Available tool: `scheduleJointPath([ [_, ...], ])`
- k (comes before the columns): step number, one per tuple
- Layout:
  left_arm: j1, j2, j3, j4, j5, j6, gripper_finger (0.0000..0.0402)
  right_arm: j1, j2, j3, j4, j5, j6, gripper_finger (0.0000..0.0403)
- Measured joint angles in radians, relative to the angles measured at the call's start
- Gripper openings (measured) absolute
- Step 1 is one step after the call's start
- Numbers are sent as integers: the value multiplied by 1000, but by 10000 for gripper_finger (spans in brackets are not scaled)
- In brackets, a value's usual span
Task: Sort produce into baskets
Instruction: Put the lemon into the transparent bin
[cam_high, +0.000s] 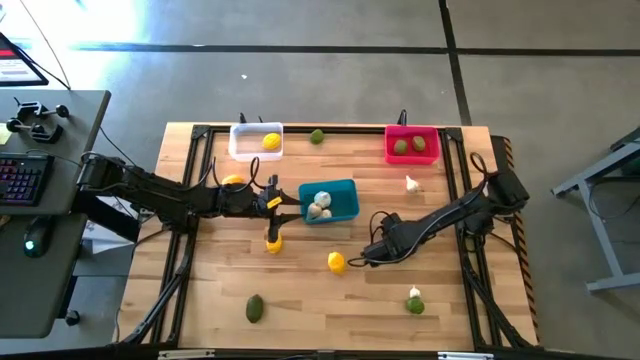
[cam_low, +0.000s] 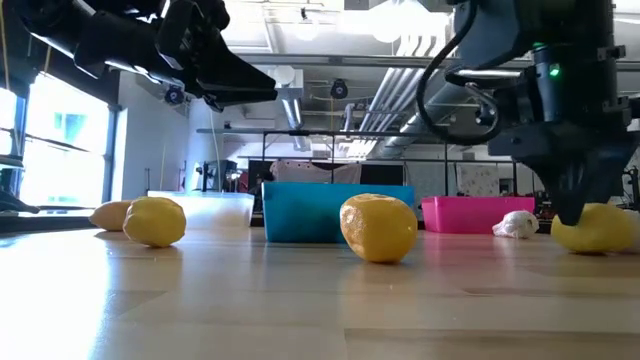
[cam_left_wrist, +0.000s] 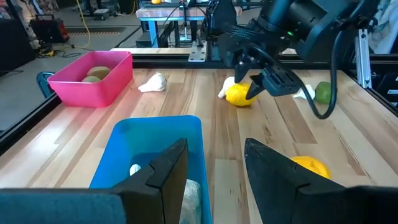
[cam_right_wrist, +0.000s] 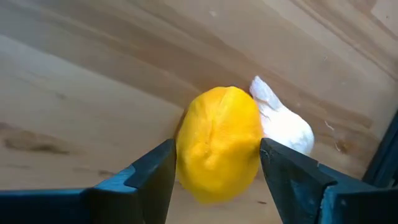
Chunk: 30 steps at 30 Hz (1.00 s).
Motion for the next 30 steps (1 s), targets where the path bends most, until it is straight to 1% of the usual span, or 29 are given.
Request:
scheduleJointPath([
  [7, 0, 0, 0, 0, 0, -16, 147, -39, -2, -48, 69, -3, -38, 222],
  [10, 0, 0, 0, 0, 0, -16, 147, -46, -2, -51, 78, -5, -67, 216],
  [13, 0, 0, 0, -2, 0, -18, 147, -44, -2, -42, 85, 0, -114, 196],
  [17, 0, 0, 0, -4, 18, -41, 147, -32, -4, -23, 130, 28, -200, 150],
  [19, 0, 0, 0, -3, 33, -51, 147, -24, -14, -19, 194, 94, -246, 126],
  [22, 0, 0, 0, 0, 79, -52, 147, -12, -40, -19, 285, 243, -320, 104],
  [27, -13, 0, 0, 46, 120, -52, 147, 18, -85, -19, 433, 506, -436, 98],
  [28, -14, 0, 0, 58, 123, -52, 147, 24, -90, -19, 467, 547, -475, 97],
  [30, -18, 0, 1, 81, 122, -52, 147, 33, -94, -19, 539, 595, -564, 96],
])
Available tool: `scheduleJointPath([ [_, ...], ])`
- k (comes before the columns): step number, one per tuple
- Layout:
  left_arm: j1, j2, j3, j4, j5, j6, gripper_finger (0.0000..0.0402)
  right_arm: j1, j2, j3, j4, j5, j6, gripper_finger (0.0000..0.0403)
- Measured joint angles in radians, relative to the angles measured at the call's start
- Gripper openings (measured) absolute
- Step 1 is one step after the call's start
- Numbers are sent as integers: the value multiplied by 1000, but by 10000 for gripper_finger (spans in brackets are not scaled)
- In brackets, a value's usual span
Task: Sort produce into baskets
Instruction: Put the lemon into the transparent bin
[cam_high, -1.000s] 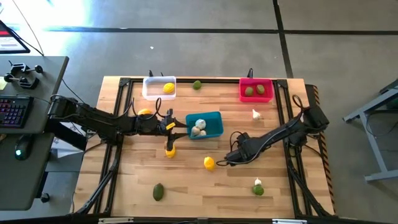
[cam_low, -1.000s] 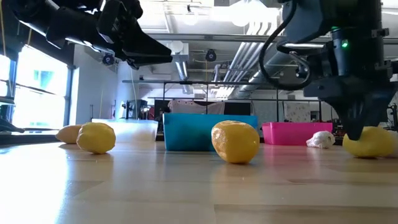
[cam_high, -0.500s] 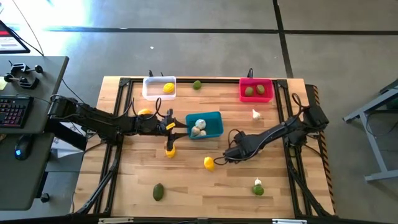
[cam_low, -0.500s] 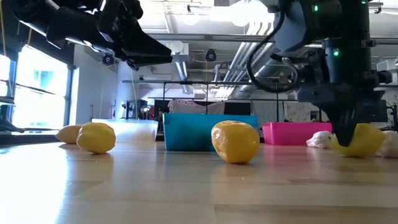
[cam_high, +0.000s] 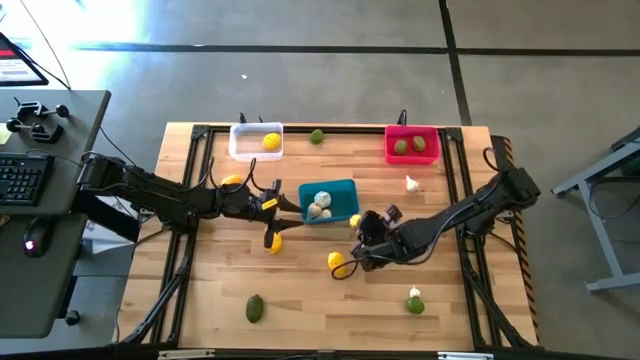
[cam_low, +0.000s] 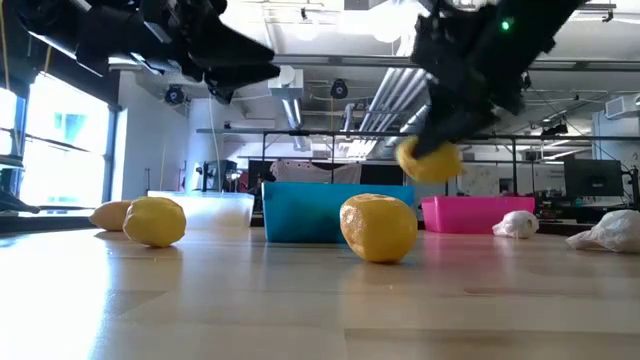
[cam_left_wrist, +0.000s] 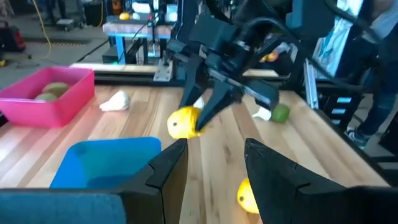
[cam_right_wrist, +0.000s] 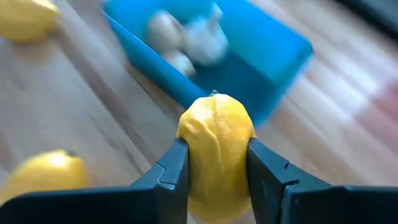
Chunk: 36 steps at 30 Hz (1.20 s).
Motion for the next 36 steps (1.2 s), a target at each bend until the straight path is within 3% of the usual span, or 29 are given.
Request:
scheduleJointPath([
  [8, -46, 0, 0, 31, -4, 36, 152, 11, 0, 0, 361, 86, -405, 96],
  [14, -137, 19, 25, 34, -133, 140, 184, 13, 0, 0, 559, 88, -676, 96],
  [17, -156, 54, 80, -20, -166, 113, 206, 11, 0, 0, 613, 86, -760, 96],
  [26, -135, 154, 245, -225, -213, -13, 241, 11, 0, 0, 650, 76, -833, 96],
  [36, -103, 162, 263, -232, -164, -61, 241, 14, 0, 0, 658, 56, -854, 96],
])
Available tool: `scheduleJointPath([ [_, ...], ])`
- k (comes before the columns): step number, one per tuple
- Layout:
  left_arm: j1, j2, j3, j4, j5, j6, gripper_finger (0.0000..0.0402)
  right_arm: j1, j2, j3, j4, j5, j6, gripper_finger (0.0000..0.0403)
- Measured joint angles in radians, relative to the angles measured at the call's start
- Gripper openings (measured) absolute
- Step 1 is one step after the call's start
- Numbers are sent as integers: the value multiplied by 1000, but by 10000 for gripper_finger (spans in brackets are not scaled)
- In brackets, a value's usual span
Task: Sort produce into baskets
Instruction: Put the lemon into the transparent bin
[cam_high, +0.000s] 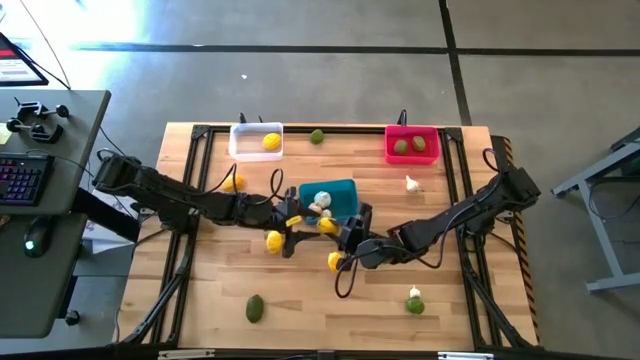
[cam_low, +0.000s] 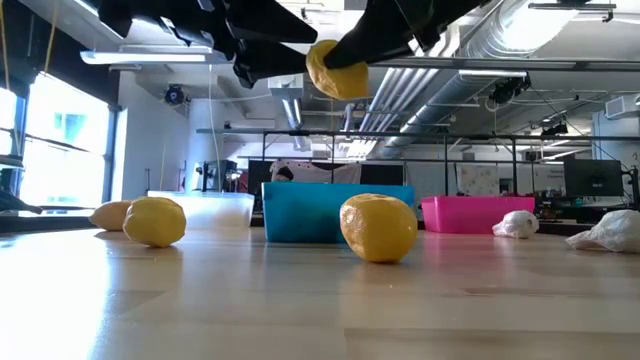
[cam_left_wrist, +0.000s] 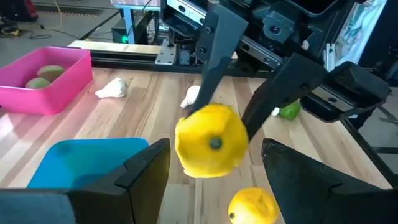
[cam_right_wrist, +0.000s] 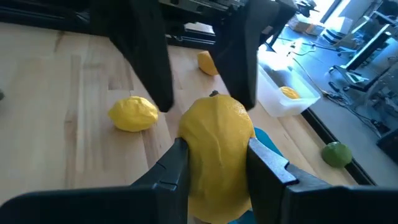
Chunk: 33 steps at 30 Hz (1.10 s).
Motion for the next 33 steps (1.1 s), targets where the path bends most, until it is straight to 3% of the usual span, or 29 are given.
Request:
scheduleJointPath([
  [11, 0, 13, 0, 19, 35, -26, 235, 0, 0, 0, 16, -40, -18, 105],
  [28, 0, 56, 7, 41, 67, -44, 144, 1, 0, -1, 24, -63, -25, 111],
  [33, 0, 56, 8, 39, 69, -43, 119, 0, 0, -1, 23, -66, -19, 146],
])
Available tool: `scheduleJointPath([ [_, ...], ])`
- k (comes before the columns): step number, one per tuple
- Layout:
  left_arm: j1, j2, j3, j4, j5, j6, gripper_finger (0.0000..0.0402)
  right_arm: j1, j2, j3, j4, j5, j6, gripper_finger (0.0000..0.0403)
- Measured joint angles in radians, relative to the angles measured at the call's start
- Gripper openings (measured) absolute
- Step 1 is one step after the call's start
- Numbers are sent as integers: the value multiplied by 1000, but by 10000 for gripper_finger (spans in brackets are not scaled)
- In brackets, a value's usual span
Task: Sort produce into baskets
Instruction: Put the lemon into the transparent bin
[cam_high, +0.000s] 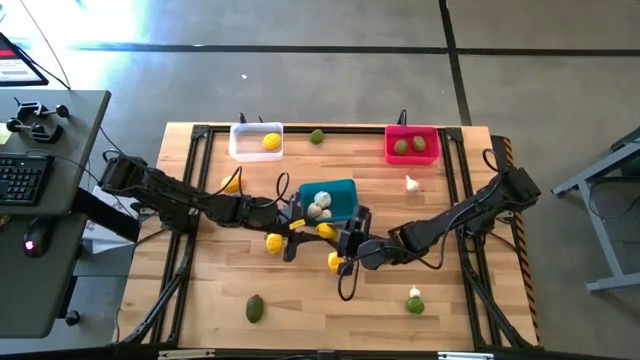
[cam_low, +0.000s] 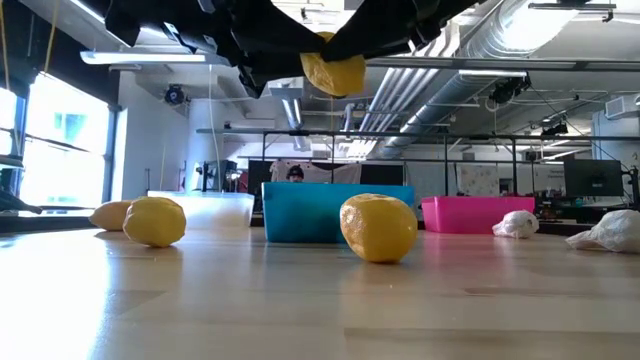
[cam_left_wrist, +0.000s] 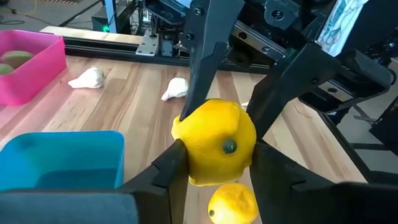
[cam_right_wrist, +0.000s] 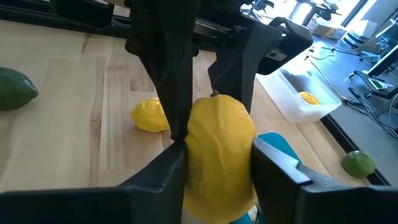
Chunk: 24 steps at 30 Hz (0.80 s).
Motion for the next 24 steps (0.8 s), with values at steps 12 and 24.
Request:
scheduleJointPath([
  [12, 57, -9, 2, -13, -1, 9, 109, 40, -30, 3, 4, 95, -12, 267],
  [24, 238, -152, 2, -316, -175, 28, 109, 83, -97, 3, -178, 136, 128, 245],
])
